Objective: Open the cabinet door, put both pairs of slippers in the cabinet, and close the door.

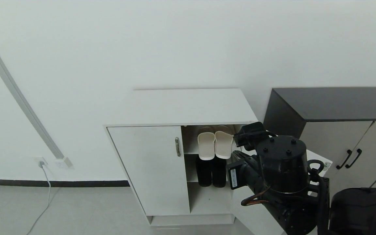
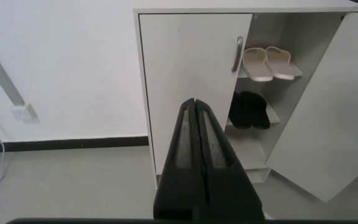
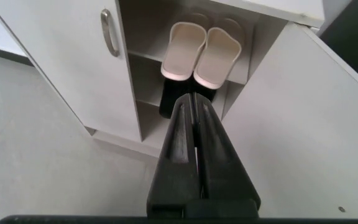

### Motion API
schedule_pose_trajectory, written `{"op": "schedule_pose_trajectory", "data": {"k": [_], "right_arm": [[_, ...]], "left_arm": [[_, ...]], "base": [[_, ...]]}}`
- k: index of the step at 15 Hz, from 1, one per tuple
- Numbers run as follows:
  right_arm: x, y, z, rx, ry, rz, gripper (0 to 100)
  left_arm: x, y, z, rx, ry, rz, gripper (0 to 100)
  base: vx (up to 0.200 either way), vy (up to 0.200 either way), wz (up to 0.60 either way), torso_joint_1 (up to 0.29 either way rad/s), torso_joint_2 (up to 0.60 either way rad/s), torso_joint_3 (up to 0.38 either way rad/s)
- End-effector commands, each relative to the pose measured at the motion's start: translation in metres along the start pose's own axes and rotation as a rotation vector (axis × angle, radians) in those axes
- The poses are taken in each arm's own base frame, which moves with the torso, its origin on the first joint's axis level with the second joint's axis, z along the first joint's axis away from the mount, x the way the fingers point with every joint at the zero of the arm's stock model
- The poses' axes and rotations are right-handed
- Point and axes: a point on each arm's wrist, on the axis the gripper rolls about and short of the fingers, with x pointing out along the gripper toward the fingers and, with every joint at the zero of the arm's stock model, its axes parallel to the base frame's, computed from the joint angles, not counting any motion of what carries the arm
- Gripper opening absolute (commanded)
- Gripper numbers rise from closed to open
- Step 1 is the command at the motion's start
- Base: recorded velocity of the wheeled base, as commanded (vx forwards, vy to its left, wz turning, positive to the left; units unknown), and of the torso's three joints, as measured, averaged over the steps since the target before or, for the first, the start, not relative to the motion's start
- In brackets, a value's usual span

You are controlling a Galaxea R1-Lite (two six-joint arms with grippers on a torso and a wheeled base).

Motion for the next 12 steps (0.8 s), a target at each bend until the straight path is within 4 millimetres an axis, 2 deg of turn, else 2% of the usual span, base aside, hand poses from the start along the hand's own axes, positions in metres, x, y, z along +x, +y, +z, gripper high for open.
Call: {"op": "schedule_pose_trajectory", "data": {"k": [1, 7, 12], "right_arm": [[-0.0001, 0.0, -0.0008, -0.002, 0.002, 0.0, 0], [0.0006, -0.0016, -0.0037, -0.009, 0.011, -0.004, 0], [0.0024, -0.0016, -0.0049, -0.013, 0.015, -0.008, 0]], "left_arm": [[0.0, 0.0, 0.0, 0.001, 0.0, 0.0, 0], [0.0, 0.0, 0.0, 0.001, 0.0, 0.0, 0], [0.0, 0.0, 0.0, 0.001, 0.0, 0.0, 0]], "base": [[0.0, 0.0, 0.0, 0.0, 0.0, 0.0], [0.0, 0.0, 0.0, 0.0, 0.0, 0.0], [0.0, 0.0, -0.6, 0.005, 0.0, -0.002]]}}
